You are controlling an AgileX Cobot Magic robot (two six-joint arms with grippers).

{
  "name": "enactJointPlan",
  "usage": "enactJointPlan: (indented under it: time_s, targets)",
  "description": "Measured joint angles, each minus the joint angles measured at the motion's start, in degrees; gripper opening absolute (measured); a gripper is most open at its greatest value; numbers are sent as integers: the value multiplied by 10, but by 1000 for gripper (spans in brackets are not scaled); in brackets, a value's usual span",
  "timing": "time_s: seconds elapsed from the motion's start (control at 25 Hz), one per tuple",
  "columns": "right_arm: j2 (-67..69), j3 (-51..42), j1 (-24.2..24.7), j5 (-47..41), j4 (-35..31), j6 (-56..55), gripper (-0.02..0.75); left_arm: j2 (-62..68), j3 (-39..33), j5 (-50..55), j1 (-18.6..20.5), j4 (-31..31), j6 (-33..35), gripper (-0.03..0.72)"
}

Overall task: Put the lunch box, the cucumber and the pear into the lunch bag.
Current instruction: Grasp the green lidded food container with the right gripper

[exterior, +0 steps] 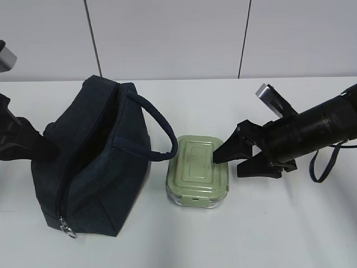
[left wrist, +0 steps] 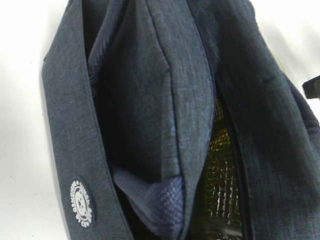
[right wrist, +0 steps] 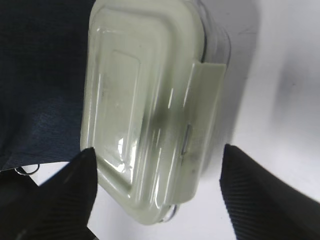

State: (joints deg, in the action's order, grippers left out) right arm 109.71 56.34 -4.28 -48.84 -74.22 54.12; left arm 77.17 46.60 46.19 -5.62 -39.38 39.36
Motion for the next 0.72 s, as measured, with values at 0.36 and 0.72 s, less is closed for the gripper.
enactJointPlan:
  time_s: [0.36,0.72]
  targets:
    - [73,0,0,-13,-67,71,577,0,0,1,0,2,0,1]
    - [70,2,0,-32,-92,79,333,0,0,1,0,3,0,1]
